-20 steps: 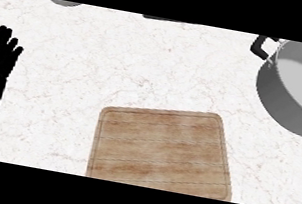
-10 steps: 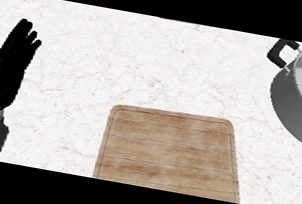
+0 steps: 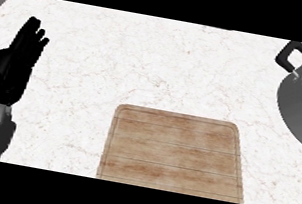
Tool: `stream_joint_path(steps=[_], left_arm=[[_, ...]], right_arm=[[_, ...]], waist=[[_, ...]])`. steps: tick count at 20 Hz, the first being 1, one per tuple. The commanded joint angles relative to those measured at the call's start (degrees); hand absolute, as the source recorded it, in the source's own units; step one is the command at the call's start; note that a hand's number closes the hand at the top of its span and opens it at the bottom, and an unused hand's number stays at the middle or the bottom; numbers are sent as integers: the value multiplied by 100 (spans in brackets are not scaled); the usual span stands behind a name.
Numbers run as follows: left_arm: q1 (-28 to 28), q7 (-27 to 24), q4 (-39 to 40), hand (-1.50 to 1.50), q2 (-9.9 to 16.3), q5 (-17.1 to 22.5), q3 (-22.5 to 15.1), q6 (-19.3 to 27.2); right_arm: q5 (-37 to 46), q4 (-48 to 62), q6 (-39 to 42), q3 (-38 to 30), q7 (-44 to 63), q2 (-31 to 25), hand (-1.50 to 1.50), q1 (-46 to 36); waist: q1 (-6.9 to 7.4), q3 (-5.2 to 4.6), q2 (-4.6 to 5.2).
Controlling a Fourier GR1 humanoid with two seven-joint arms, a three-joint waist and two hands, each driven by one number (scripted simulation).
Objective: Pick the tomato from the cutting board and place it in the pot
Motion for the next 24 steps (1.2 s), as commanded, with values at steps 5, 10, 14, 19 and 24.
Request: stream_joint_path(steps=[5,10,14,19,24], left_arm=[[-302,-39,241,0,-106,-97,-129,-6],[-333,98,104,0,-115,-97,-46,81],[-213,-60,201,0,-4,79,108,-179],[-237,111,31,0,-124,-173,-100,33],[-278,178,-10,0,-78,17,39,-63]], right_arm=[[1928,933,-2207,470,-237,471,150,-1405],[2771,2560,-2574,963,-881,1121,150,-2452],[3230,3579,-2525,1259,-953,1509,150,-3041],[3370,4611,-1573,1388,-818,1456,-150,-3626],[3264,5048,-578,1434,-1505,1749,-150,-3775]], waist=[[155,5,61],[147,11,47],[117,6,40],[171,13,65],[124,16,56]])
